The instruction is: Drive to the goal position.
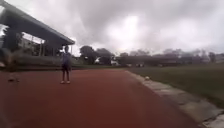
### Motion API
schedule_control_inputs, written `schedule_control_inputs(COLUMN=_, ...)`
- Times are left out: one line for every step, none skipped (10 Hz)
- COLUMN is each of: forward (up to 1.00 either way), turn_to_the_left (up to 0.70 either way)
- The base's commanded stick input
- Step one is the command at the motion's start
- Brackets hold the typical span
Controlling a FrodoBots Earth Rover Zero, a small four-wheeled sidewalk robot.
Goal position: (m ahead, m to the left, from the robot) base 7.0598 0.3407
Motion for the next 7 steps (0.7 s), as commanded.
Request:
schedule_control_inputs(forward=0.50, turn_to_the_left=0.02)
schedule_control_inputs(forward=0.50, turn_to_the_left=0.02)
schedule_control_inputs(forward=0.50, turn_to_the_left=0.02)
schedule_control_inputs(forward=0.50, turn_to_the_left=-0.14)
schedule_control_inputs(forward=0.50, turn_to_the_left=-0.36)
schedule_control_inputs(forward=0.50, turn_to_the_left=-0.45)
schedule_control_inputs(forward=0.50, turn_to_the_left=-0.48)
